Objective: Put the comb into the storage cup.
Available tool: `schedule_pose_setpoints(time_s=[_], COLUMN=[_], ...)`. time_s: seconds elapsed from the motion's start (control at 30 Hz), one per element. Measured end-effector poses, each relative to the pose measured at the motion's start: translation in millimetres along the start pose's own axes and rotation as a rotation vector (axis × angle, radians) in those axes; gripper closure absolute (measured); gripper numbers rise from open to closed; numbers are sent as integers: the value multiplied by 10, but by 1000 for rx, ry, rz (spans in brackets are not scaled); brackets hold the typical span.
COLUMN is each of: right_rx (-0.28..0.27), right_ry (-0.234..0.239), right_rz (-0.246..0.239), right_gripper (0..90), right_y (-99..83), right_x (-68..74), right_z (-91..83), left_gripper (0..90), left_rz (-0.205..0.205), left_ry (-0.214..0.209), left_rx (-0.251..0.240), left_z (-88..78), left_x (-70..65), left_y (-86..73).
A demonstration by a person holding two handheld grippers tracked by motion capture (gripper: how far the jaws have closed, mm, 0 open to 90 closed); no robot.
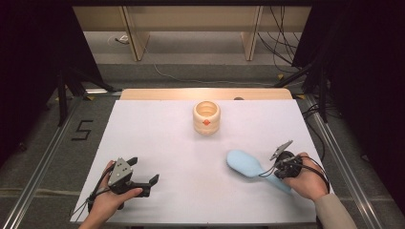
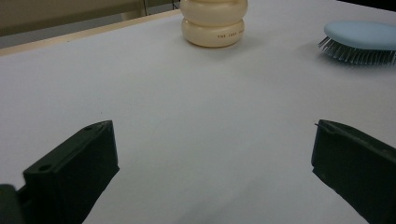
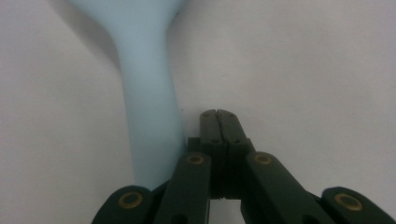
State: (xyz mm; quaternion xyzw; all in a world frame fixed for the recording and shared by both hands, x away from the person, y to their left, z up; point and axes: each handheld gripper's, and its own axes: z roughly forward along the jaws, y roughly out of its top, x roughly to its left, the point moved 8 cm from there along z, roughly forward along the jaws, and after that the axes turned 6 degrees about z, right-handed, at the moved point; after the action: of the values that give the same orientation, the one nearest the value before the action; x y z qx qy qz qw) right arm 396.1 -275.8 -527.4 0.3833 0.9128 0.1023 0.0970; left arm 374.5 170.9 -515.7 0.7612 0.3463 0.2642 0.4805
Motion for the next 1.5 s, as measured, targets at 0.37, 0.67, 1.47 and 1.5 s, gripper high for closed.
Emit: schedule_pose_setpoints(time_s=[0.37, 0.67, 1.47, 1.5], right_rx=[-2, -70, -259, -254], right_ry=[17, -15, 7, 6], right_rz=[3, 40, 97, 91], right_gripper=[871, 695, 172, 173], right_y=[20, 59, 223, 226], right_x=[67, -7, -9, -2], right_z=[-38, -88, -374, -374], left_gripper=[0, 0, 1, 1], left_rz=[-2, -1, -8, -9], left_ry=[0, -1, -1, -2], left_rx=[0, 0, -1, 0], left_z=[1, 0, 3, 4], left_x=[0, 3, 4, 3], left_y=[-3, -3, -4, -5])
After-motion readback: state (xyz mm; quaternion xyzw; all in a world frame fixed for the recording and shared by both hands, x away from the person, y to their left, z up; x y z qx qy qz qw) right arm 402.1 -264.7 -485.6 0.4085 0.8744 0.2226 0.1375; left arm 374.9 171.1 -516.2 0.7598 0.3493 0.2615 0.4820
